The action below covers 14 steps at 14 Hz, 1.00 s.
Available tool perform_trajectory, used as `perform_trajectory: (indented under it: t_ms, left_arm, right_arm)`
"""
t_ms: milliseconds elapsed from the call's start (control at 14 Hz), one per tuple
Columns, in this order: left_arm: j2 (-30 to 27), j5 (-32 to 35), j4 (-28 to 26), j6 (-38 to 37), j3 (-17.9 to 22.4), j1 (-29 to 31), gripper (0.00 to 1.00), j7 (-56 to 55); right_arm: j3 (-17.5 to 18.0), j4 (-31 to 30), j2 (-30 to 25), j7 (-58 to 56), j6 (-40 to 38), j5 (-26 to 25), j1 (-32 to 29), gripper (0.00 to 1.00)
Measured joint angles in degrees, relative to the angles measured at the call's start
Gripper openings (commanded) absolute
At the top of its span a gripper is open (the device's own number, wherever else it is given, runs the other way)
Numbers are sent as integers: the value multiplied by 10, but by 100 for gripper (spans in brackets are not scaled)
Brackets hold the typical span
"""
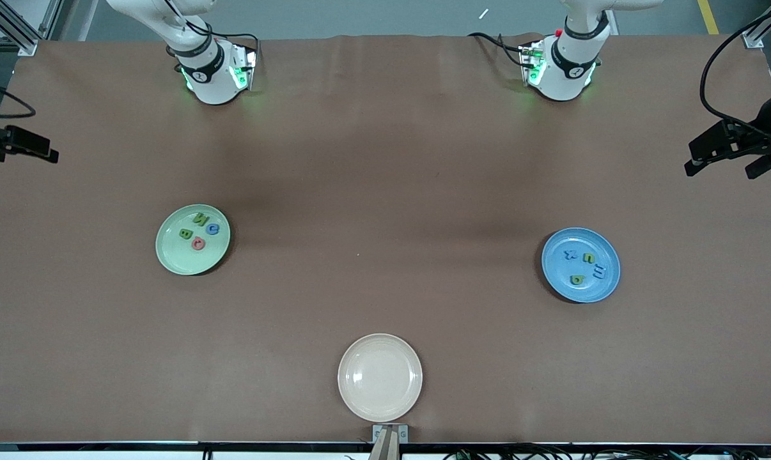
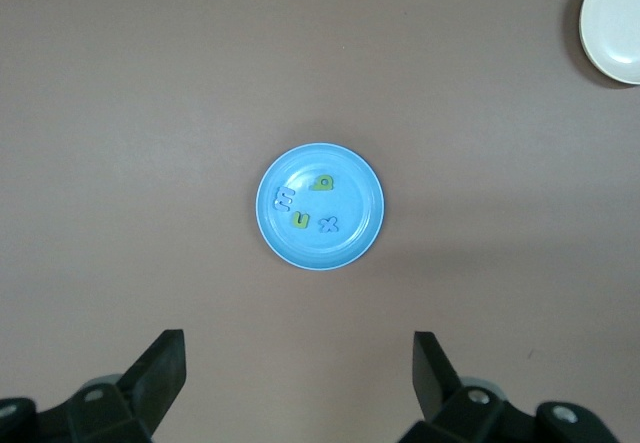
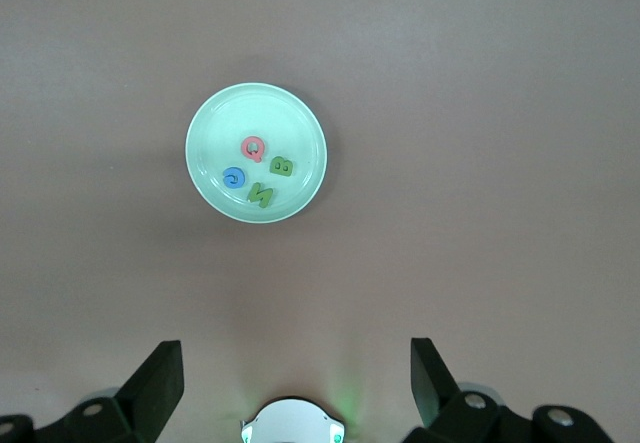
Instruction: Sort upper and lower case letters into plates
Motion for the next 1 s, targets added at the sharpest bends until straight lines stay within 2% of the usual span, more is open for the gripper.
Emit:
perform_trajectory:
  t_ms: [998]
  left_arm:
    - [0,0,0,0,0,0,100,0]
  right_arm:
    - [1,-27,-61,-3,2,-1,0,100]
